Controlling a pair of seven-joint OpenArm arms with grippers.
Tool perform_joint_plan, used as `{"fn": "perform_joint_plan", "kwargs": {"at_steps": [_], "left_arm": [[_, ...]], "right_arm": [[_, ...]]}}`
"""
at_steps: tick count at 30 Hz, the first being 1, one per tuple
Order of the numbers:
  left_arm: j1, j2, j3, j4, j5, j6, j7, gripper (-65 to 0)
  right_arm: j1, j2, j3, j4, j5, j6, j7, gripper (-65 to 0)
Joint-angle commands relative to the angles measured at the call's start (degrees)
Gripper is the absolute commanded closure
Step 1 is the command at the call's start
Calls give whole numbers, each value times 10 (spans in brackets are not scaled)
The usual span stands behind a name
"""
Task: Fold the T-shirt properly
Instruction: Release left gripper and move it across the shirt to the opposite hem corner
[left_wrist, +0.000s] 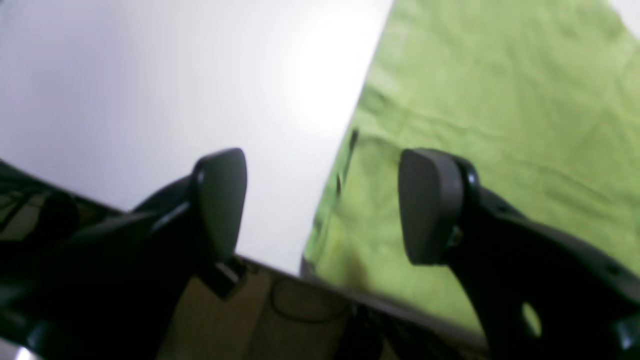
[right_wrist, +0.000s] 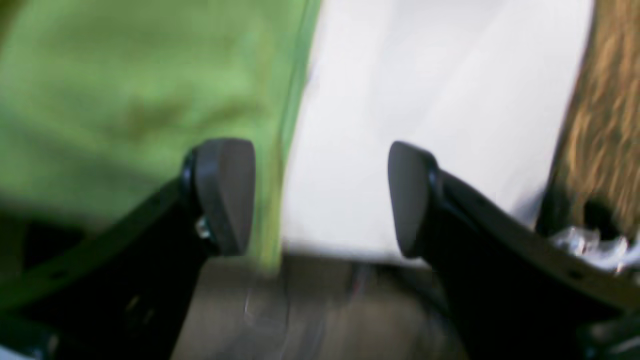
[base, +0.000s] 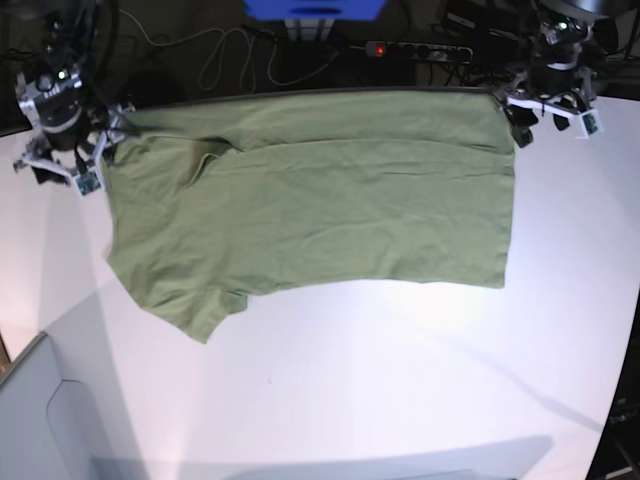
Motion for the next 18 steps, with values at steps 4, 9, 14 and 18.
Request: {"fn": "perform_joint_plan", "kwargs": {"at_steps": [4, 9, 14, 18], "left_arm": [[-60, -8, -4, 6, -2, -2, -15, -457], [-210, -24, 2, -98, -2, 1, -15, -458], [-339, -36, 18, -236, 64, -2, -15, -457], [-403, -56, 75, -325, 114, -2, -23, -456]], "right_arm": [[33, -7, 1, 9, 0, 7, 7, -402], [94, -44, 0, 6, 1, 7, 6, -402], [111, -67, -1, 1, 1, 7, 6, -402], [111, -66, -1, 0, 0, 7, 6, -402]]}}
